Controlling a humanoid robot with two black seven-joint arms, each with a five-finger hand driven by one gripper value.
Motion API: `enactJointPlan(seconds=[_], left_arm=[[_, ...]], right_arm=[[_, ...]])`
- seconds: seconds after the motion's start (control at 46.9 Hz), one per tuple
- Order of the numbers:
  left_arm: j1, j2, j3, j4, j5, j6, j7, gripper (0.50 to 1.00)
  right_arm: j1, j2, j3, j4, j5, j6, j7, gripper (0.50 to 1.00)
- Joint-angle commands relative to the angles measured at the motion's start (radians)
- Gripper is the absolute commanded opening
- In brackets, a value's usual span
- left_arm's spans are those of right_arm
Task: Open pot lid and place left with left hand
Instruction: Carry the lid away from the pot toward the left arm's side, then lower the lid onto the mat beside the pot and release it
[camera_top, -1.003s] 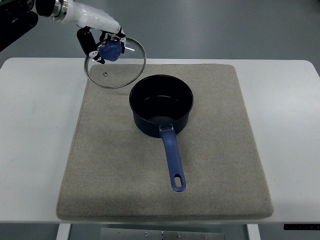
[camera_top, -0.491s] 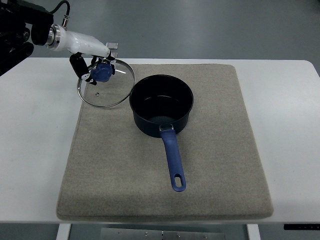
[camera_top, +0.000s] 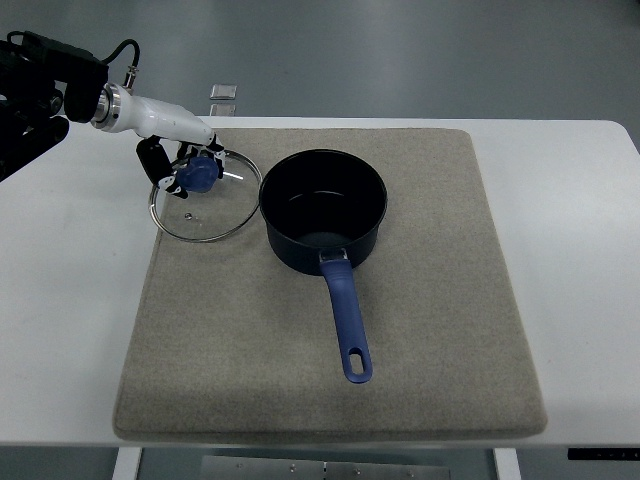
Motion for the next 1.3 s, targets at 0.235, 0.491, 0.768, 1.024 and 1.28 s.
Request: enactJointPlan(seconds=[0.235,0.491,0.768,1.024,1.28], left_arm=[[-0.006,-0.002,0.017,0.004,-0.005,-0.006,0.0,0.5],[-0.017,-0.008,0.011,0.03,-0.012,-0.006,0.0,0.5],[-0.008,-0.017,0.007,0.033,-0.032,-0.001,0.0,0.6],[-0.003,-0.018,0.01,0.032,-0.058,0.005,0.0,0.771],[0.0,-0.018,0.008,0.03,-0.061,0.009,0.0,0.876]], right_arm=[[0.0,0.0,0.0,0.001,0.0,0.0,0.0,0.917],[0.0,0.0,0.0,0.001,0.0,0.0,0.0,0.917],[0.0,0.0,0.0,0.001,0.0,0.0,0.0,0.917],[0.0,0.0,0.0,0.001,0.0,0.0,-0.001,0.917],[0.0,0.0,0.0,0.001,0.0,0.0,-0.001,0.917]])
